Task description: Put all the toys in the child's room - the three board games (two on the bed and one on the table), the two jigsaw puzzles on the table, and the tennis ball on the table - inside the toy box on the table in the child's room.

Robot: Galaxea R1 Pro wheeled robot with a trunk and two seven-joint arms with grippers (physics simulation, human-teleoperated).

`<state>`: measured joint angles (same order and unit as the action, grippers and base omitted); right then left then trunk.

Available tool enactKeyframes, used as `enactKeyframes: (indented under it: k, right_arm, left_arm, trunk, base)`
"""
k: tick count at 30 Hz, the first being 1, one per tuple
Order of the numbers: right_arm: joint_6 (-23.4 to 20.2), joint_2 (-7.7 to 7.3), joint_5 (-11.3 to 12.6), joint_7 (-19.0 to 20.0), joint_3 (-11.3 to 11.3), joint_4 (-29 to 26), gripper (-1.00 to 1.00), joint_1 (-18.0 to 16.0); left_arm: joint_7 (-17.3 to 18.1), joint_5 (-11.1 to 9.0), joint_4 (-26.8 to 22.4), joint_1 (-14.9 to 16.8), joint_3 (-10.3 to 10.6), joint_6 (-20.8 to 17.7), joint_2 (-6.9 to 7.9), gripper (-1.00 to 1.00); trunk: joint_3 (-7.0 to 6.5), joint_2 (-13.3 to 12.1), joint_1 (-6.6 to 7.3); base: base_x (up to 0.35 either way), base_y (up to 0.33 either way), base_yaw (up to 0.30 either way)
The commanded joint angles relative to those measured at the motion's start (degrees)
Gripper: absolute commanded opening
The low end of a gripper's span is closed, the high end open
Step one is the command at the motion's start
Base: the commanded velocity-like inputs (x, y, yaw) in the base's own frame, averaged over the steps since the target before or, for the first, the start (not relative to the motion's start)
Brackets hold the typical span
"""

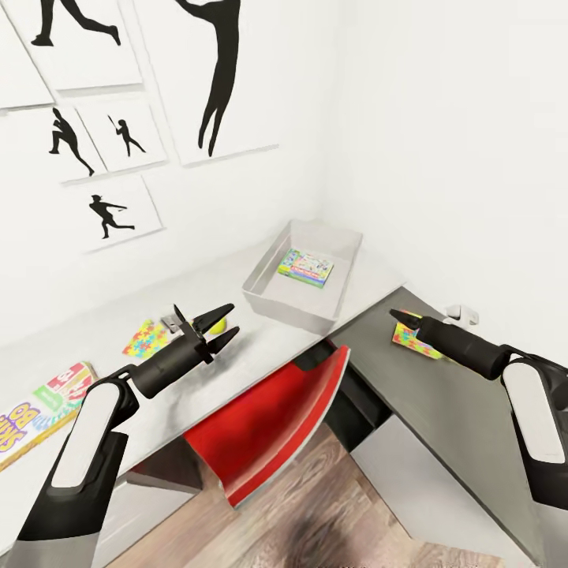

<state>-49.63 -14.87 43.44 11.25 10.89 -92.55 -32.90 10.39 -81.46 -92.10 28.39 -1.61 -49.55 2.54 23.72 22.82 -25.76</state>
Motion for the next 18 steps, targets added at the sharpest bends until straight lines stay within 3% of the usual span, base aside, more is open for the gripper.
enactKeyframes:
  k: [1,18]
  right_arm:
    - [-0.5,0.02,-0.4,0.5,0.1,0.0,1.0,-0.1]
    - [-2.2,0.01,-0.4,0.4,0.3,0.0,1.0,-0.4]
  left_arm:
    - [0.3,0.2,0.0,0.0,0.0,-0.3,0.0,1.0]
    - [0.1,0.3,0.0,0.0,0.2,-0.2,-0.06,1.0]
  trunk:
    - [0.08,0.1,-0.03]
    - [0.08,0.1,-0.03]
  base:
    - [-0.011,0.0,-0.268]
    - [-0.002,0.0,-0.29]
